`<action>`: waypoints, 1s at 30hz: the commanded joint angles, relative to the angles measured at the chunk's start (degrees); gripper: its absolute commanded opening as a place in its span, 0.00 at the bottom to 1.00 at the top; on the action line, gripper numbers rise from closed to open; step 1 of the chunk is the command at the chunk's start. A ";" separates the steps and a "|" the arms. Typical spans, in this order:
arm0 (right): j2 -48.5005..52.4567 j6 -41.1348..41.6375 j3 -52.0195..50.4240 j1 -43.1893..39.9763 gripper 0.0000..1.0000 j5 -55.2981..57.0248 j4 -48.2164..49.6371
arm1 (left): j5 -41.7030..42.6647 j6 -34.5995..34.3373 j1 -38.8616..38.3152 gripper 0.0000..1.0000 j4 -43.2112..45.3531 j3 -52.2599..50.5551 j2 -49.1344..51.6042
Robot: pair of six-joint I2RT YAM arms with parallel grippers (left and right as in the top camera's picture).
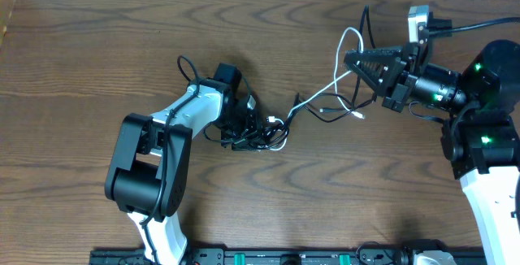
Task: Untangle cables
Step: 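Pull the right gripper up and right to separate a black cable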
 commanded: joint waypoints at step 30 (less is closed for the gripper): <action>18.18 -9.25 1.38 -2.93 0.99 35.08 -43.30 | -9.94 -0.15 0.50 0.41 0.70 -2.86 2.43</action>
